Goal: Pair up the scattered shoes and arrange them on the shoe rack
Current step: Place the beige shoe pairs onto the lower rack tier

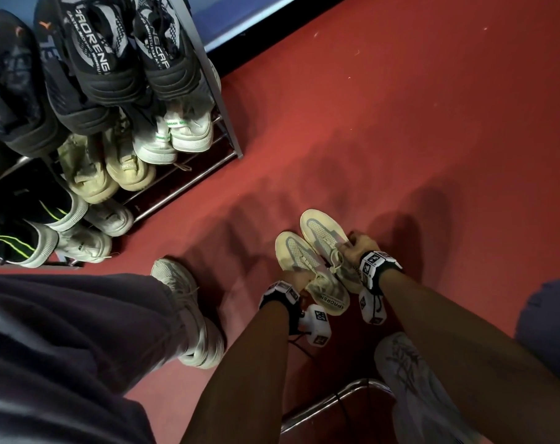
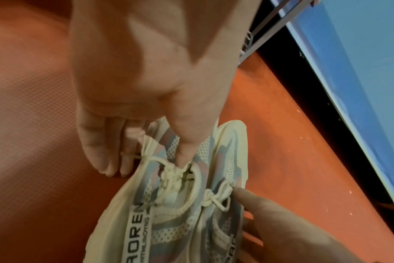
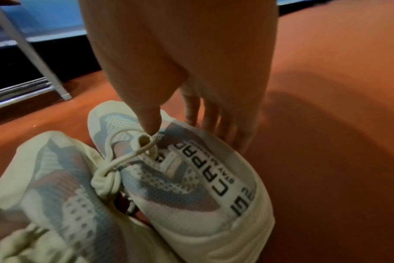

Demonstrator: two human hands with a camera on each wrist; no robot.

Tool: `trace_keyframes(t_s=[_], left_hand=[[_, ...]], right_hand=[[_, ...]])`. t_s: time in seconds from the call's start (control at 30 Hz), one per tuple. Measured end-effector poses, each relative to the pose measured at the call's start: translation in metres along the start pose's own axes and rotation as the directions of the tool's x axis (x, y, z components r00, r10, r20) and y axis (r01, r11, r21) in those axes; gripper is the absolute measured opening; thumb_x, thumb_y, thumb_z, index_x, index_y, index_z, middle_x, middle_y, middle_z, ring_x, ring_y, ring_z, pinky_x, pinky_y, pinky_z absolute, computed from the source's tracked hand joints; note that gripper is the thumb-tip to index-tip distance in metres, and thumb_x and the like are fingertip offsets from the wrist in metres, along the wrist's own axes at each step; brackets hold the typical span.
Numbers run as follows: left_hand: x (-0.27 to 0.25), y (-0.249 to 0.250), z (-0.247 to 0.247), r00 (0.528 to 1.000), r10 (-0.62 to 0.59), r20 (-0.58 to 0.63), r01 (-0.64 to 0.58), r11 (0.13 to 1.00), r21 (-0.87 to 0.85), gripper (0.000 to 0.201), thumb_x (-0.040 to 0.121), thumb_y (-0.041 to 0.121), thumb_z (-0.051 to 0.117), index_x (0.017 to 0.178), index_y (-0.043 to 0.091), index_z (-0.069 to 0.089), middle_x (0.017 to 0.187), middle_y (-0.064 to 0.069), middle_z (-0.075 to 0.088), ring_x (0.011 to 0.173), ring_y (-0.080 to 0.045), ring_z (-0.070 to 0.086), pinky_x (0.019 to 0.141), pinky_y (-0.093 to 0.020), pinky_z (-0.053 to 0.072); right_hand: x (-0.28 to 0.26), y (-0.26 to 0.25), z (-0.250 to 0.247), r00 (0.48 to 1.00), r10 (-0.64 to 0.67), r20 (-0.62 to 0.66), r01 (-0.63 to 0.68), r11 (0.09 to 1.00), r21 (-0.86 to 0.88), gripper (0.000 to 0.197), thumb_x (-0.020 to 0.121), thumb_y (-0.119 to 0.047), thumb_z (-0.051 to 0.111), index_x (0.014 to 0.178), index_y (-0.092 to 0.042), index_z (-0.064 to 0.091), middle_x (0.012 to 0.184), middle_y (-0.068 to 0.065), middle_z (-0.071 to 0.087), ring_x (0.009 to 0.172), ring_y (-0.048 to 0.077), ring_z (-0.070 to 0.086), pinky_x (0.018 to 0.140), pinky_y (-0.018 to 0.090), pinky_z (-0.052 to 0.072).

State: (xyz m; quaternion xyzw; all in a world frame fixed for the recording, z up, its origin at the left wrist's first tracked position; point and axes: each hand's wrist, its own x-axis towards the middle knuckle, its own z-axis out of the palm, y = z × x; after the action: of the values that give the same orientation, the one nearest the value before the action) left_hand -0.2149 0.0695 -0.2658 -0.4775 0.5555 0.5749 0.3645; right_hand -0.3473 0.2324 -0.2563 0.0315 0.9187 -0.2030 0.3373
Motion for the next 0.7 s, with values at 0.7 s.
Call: trace_keyframes(t_s=[0.7], left_hand=[[-0.051,0.086,-0.026,0.879,0.448,-0.161,-0.476,0.843,-0.25,0.045,0.071,0.0,0.08,0.114,0.012,0.071,0.111,-0.009,0.076,0.099,-0.026,0.073,0.087,-0.041,0.06]], right_hand=[[-0.018,-0.056,-0.082,0.992,-0.088,0.095,-0.009,0.688,0.726,0.013,0.096,-0.037,0.063,0.104,-0.029,0.066,0.094,0.007,0.075,0.072,0.025,0.069,0.059,0.031,0.056]])
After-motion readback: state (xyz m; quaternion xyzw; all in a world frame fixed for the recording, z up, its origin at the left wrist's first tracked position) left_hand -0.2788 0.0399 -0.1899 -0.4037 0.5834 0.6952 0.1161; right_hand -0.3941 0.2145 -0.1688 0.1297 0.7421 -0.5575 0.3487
